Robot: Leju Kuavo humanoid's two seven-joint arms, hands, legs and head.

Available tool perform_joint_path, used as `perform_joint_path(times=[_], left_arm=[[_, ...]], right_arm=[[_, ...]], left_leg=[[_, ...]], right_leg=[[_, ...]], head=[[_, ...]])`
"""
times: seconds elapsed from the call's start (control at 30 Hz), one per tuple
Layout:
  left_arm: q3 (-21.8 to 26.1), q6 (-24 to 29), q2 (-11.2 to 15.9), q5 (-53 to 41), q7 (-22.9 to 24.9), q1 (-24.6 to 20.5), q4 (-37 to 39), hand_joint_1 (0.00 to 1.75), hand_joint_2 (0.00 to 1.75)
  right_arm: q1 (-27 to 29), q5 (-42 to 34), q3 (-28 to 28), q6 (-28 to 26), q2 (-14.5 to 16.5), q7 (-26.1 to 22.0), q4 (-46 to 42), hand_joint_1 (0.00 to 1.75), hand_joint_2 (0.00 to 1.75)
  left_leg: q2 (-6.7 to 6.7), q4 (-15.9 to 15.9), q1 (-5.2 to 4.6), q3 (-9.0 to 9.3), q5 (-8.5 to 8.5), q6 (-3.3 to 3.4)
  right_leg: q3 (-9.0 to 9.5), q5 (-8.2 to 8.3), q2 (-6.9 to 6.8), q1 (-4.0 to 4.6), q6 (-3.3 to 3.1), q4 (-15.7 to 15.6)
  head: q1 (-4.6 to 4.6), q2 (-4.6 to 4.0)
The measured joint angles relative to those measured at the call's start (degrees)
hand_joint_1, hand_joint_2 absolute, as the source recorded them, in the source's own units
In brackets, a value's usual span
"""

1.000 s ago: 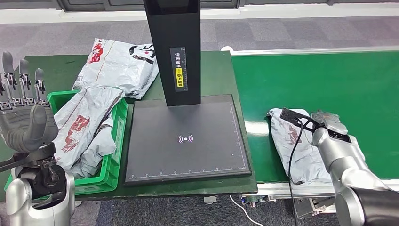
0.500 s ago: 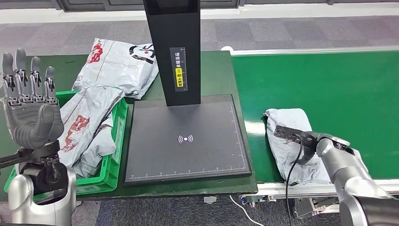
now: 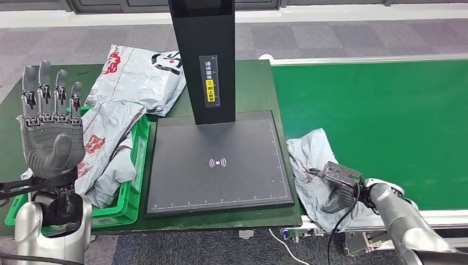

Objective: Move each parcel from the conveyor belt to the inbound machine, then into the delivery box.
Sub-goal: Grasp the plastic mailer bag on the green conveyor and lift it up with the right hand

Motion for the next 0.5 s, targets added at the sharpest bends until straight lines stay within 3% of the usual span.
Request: perform_joint_path(times=[0.1,0.5], left_arm=[[0.0,-0.9,0.0,0.1,0.4,-0.1,0.5,0.00,1.75],[0.0,-2.2,0.0,-0.2,0.6,-0.3,1.9,0.00,1.75]], right_arm=[[0.0,0.8,0.0,-0.5,0.4,2.1,0.0,1.73,1.75],[0.0,0.4,0.0,-1.4,0.6,3.1,0.0,1.75,1.75]], left_leg=[[0.00,0.0,0.00,0.00,0.00,0.00],[-0.02,0.0,0.00,0.01,0.00,0.00]], right_leg=[[0.00,0.00,0.00,0.00,0.00,0.0],[0.00,0.00,-0.01,0.00,0.00,0.0]], head=[[0.00,0.00],[0.00,0.00]])
